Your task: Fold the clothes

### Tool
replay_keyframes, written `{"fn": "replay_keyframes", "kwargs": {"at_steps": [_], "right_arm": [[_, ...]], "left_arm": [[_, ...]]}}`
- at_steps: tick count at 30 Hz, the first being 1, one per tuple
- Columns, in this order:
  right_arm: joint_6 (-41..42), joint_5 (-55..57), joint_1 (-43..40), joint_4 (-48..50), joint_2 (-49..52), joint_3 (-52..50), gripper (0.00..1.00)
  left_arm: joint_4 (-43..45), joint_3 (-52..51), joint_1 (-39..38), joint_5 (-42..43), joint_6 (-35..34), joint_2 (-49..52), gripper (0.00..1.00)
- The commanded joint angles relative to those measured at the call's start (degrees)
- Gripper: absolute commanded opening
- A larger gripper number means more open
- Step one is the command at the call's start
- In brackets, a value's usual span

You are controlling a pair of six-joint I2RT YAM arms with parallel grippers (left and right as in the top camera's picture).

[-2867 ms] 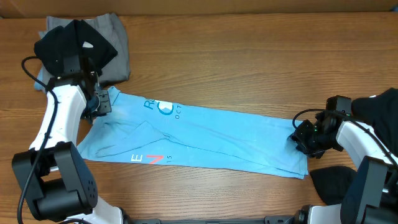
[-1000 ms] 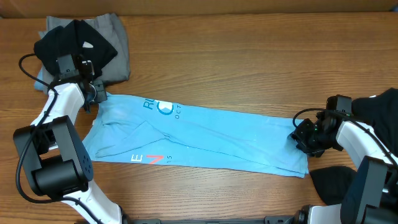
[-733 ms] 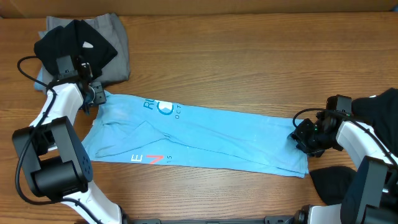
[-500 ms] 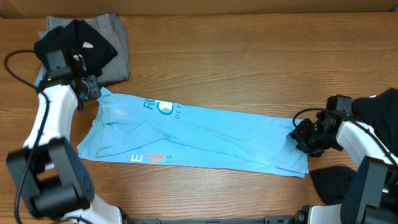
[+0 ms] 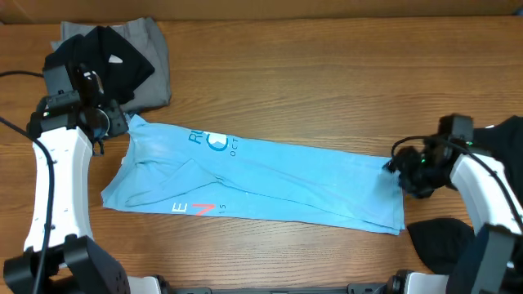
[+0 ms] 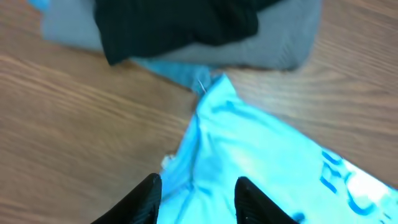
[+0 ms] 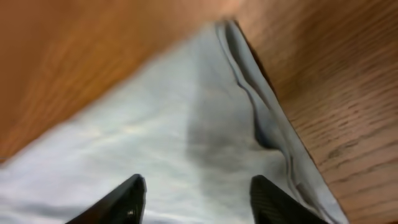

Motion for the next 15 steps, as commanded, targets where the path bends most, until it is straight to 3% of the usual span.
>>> {"fn": "replay_keyframes", "kwargs": {"at_steps": [1, 5, 15], "right_arm": [[-0.7, 1.9, -2.5, -0.3, -2.0, 2.4, 0.66], [-1.1, 8.2, -4.6, -1.0, -0.8, 2.1, 0.72], [-1.3, 6.5, -4.1, -0.1, 3.1, -5.1, 0.66]], "left_arm": [[-2.3, 1.0, 0.3, 4.0, -1.9, -3.0, 0.42], [-5.0, 1.0, 0.2, 4.6, -2.1, -3.5, 0.43], [-5.9, 1.0, 0.2, 4.7, -2.1, -3.5, 0.45]]}}
